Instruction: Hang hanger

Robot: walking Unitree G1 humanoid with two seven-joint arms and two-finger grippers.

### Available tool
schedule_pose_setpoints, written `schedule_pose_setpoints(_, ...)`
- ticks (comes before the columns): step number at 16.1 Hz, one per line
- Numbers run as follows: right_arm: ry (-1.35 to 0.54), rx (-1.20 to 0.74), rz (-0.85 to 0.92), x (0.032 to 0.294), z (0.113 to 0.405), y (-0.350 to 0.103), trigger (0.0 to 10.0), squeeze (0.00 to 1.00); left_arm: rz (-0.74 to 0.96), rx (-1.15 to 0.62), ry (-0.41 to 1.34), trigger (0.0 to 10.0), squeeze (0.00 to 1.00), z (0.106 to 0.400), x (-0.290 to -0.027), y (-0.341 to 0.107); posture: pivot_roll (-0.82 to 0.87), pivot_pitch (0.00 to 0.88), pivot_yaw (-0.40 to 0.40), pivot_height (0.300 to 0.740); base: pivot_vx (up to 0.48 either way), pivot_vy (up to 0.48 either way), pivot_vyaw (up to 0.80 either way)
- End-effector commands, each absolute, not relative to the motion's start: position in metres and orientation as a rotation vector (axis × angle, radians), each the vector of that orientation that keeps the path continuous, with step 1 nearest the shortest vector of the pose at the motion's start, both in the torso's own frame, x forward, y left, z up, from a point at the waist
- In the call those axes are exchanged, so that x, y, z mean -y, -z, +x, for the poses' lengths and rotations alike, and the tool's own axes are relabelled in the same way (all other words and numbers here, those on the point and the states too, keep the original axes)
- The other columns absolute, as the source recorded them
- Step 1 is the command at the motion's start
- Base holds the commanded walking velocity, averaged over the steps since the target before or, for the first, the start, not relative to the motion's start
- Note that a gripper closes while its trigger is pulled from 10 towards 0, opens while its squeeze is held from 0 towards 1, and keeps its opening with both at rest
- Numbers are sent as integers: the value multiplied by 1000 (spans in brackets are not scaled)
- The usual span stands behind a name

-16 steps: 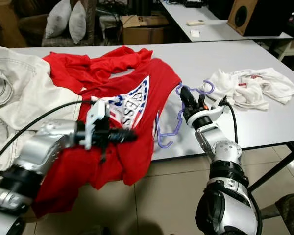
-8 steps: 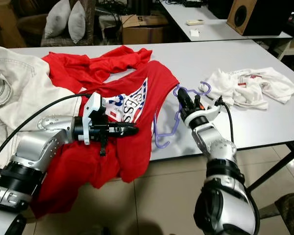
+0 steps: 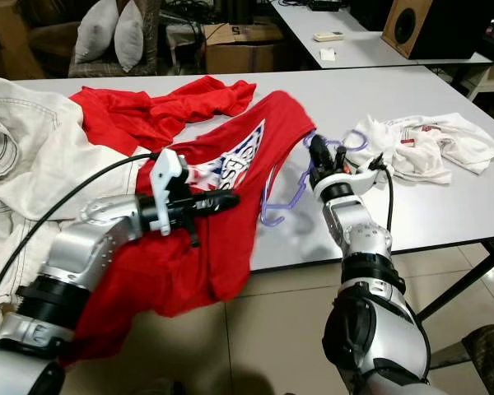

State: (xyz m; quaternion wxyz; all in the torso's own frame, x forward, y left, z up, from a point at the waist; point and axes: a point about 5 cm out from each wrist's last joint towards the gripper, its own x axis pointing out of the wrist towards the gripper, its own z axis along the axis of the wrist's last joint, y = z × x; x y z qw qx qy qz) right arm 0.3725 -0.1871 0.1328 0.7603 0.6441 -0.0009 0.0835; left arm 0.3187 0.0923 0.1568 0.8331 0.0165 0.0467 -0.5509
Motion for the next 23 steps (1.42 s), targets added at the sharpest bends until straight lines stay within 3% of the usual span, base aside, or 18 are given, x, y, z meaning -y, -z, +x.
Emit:
schedule_pose_setpoints(1,-165,74,1374,194,377,-144,10000,0,49,-89,1147,0,0,321,-94,-160,33,0,-1,740,0,0,0)
schedule_pose_setpoints(5,-74,188,1460,208,379,-149,10000,0,68,-153,1227,0,0,313,-97,-151,31,0,-2,740,0,0,0)
schedule_pose_setpoints(7,-16,207,1496,213,380,-148,10000,0,62,-248,1359,0,0,302,-108,-148,35,0,-6,740,0,0,0)
schedule_pose_setpoints(11,1,215,1487,214,381,-148,10000,0,44,-270,1383,0,0,299,-110,-148,36,0,-7,740,0,0,0)
schedule_pose_setpoints(16,145,231,1429,226,381,-145,10000,0,-152,-284,1532,0,0,286,-107,-166,34,0,-6,740,0,0,0)
schedule_pose_setpoints(23,115,210,1469,199,393,-156,10000,0,-158,-258,1482,0,0,285,-88,-165,48,0,-3,740,0,0,0)
